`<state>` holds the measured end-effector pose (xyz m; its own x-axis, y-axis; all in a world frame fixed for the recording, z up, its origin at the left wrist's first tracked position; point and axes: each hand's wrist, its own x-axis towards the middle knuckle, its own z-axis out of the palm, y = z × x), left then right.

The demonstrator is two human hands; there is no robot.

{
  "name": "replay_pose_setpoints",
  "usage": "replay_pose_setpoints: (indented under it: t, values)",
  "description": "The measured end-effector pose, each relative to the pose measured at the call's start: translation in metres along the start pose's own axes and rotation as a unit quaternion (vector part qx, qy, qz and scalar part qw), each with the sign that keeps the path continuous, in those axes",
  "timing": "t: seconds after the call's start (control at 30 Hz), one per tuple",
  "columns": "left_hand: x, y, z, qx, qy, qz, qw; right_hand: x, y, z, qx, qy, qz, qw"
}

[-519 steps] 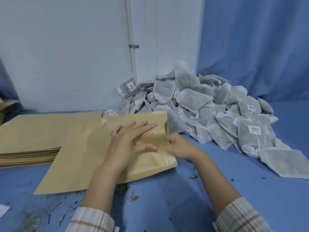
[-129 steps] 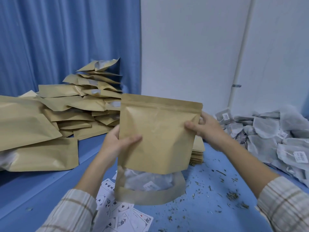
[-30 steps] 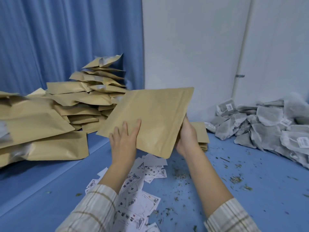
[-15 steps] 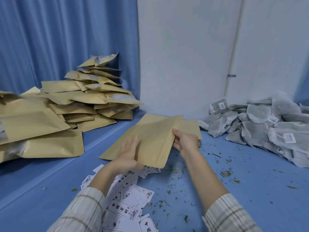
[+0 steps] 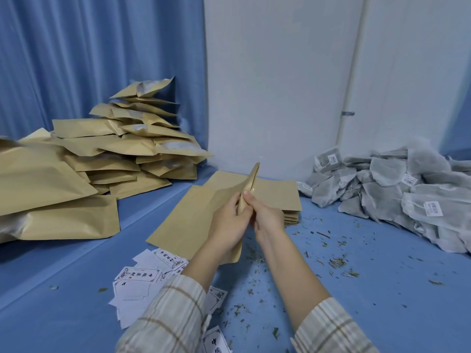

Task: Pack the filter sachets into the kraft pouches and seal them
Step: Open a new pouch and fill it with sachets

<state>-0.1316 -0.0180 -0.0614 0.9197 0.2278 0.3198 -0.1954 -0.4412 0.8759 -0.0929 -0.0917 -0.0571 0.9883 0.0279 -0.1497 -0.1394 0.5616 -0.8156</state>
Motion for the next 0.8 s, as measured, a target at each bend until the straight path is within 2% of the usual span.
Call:
replay_pose_setpoints:
  t: [0.17,0.27,0.3,0.33,0.37,0.4,0.43,0.47,0.6,0.8]
  values:
    - [-0.002,0.004,0.011,-0.066,0.087,-0.019,0.994,-0.004,0.005,0.006,0.136,-0.103,0.084,0.982]
    - [-0.001,0.007,0.013,-0.011,0.166,-0.029,0.986,-0.007,0.008,0.011,0.174,-0.103,0.091,0.975]
    - [-0.001,0.007,0.013,0.029,0.185,-0.025,0.982,-0.006,0.010,0.013,0.121,-0.083,0.057,0.987]
    - [-0.001,0.006,0.012,0.065,0.197,-0.020,0.978,-0.006,0.011,0.015,0.012,-0.050,0.000,0.999]
    - [-0.002,0.006,0.011,0.092,0.202,-0.013,0.975,-0.004,0.011,0.015,-0.142,-0.002,-0.079,0.987]
    - [-0.004,0.005,0.010,0.110,0.204,-0.001,0.973,-0.004,0.011,0.016,-0.286,0.043,-0.163,0.943]
    - [-0.005,0.004,0.009,0.125,0.204,0.013,0.971,-0.004,0.008,0.017,-0.364,0.065,-0.222,0.902]
    - [-0.005,0.003,0.007,0.137,0.206,0.025,0.969,-0.005,0.005,0.017,-0.397,0.063,-0.250,0.881]
    - [-0.002,0.000,0.007,0.119,0.242,0.017,0.963,-0.001,0.003,0.017,-0.427,0.044,-0.265,0.864]
    - [0.008,0.004,0.002,0.047,0.310,-0.066,0.947,0.000,0.013,0.013,-0.315,0.098,-0.190,0.925]
